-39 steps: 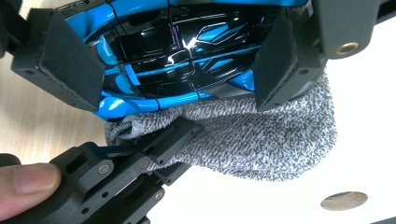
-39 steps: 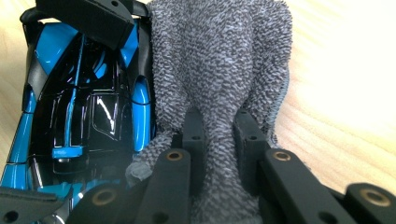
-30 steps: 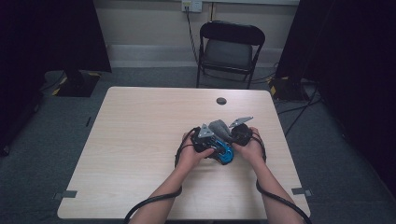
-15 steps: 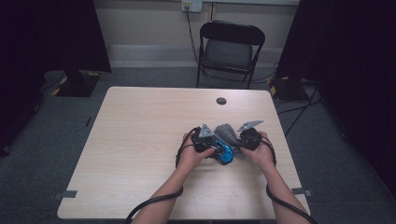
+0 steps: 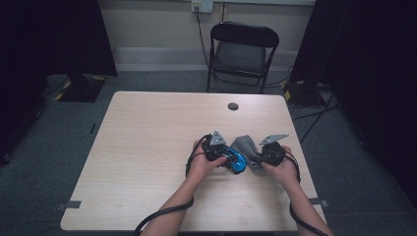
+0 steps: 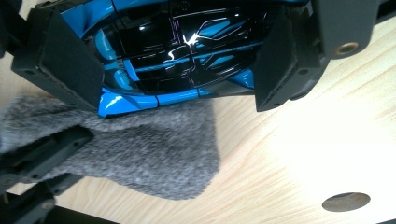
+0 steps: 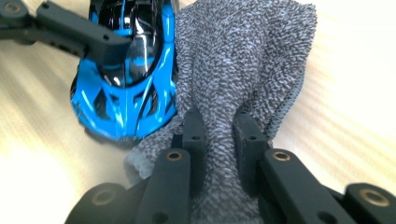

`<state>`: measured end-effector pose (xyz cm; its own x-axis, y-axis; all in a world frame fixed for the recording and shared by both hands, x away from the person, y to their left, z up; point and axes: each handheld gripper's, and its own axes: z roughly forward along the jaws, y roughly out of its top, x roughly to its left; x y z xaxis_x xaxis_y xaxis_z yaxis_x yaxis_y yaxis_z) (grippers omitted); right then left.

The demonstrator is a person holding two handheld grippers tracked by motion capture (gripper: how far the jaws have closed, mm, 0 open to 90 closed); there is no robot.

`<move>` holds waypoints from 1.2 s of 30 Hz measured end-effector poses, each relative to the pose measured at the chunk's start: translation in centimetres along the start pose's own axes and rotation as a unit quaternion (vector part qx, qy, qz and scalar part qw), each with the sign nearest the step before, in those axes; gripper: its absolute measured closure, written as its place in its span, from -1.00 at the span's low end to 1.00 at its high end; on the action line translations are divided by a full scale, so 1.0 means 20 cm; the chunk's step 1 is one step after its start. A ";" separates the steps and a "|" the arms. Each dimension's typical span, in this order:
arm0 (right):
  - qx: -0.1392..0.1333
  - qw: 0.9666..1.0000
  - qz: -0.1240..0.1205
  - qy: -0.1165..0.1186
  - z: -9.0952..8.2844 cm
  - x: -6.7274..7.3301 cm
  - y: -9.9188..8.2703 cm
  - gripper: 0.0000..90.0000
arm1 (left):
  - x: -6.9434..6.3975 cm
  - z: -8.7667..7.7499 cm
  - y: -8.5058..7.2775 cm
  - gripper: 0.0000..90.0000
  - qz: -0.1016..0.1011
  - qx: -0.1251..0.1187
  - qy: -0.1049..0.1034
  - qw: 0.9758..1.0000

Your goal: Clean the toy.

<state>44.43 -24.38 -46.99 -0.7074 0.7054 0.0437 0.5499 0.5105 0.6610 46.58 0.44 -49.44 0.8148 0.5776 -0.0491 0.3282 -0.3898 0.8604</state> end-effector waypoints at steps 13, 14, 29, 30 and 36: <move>-0.004 1.000 0.012 0.015 -0.09 0.05 -0.10 0.72 | -0.01 0.00 0.00 -0.63 -0.001 0.000 0.002 1.000; -0.003 1.000 0.015 0.016 -0.09 0.05 -0.11 0.72 | 0.00 0.00 0.00 -0.63 0.000 0.001 0.002 1.000; -0.011 0.998 0.045 0.031 -0.19 0.07 -0.22 0.72 | -0.01 0.00 0.00 -0.63 -0.001 0.000 0.003 1.000; -0.012 0.998 0.046 0.030 -0.19 0.07 -0.23 0.72 | -0.01 0.00 0.00 -0.63 -0.001 0.000 0.003 1.000; -0.015 0.998 0.048 0.033 -0.23 0.08 -0.26 0.72 | -0.01 0.00 0.00 -0.63 0.000 0.000 0.004 1.000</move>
<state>38.34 -28.23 -46.96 -0.6802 0.7162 0.1562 0.6036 0.4264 0.6737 46.39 0.25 -49.42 0.8111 0.5831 -0.0455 0.3288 -0.3902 0.8600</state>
